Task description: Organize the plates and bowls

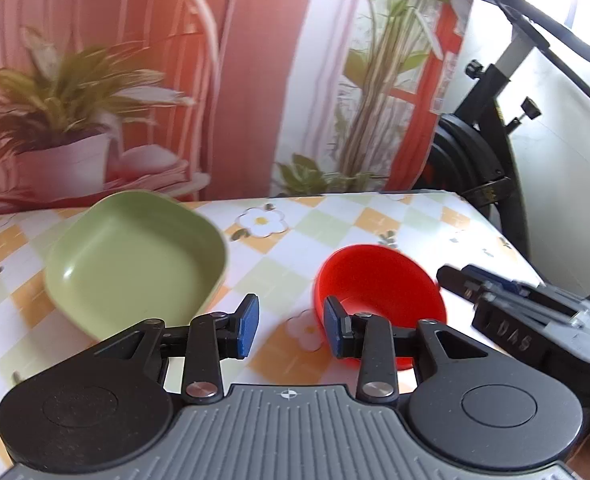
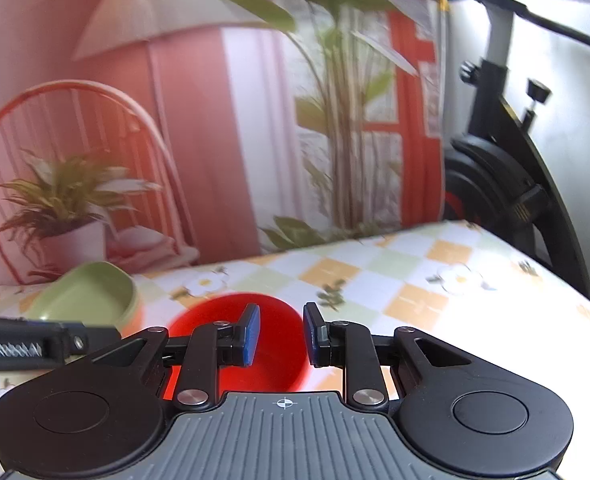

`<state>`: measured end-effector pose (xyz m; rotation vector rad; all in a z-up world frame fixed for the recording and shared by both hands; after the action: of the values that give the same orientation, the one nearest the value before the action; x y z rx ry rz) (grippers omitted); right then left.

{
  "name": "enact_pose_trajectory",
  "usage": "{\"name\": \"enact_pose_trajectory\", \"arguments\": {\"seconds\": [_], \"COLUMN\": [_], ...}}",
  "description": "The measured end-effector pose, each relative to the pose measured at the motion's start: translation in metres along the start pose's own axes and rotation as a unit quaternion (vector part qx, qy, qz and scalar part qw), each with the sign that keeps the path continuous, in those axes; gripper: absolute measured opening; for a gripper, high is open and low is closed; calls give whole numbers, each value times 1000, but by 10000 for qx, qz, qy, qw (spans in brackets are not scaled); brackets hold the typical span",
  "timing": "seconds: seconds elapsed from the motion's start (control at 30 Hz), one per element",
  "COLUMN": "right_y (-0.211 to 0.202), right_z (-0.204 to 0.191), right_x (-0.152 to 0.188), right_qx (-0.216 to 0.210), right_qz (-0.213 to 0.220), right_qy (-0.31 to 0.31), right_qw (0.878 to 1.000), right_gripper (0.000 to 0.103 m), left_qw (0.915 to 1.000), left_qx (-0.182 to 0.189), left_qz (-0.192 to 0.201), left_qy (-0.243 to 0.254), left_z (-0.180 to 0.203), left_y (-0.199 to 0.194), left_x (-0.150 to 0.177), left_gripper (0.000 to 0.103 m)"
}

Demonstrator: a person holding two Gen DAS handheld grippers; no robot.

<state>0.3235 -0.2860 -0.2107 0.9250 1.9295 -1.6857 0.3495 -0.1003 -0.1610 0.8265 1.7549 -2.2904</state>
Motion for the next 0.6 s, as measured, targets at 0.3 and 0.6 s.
{"name": "enact_pose_trajectory", "arguments": {"seconds": [0.3,0.6], "right_y": [16,30], "right_z": [19,26], "right_x": [8,14], "right_qx": [-314,-485], "right_qz": [-307,-576], "right_qy": [394,682], "right_qw": [9983,9948], "right_gripper": [22,22], "left_qw": [9995,9983], "left_qx": [51,167], "left_qz": [-171,-550], "left_qy": [269,108], "left_z": [20,17], "left_y": [25,49], "left_x": [-9,-11], "left_gripper": [37,37]}}
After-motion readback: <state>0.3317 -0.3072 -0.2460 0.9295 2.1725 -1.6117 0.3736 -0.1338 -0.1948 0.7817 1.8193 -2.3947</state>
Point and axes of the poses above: each gripper's, at about its wrist camera, not at the fingertips, and y roughly the way its jaws point, z to its right, x to its underside, the point moved 2 cm from there along y, roughly the way its jaws point, and after that the axes turned 15 degrees about -z, right-handed, at the moved point
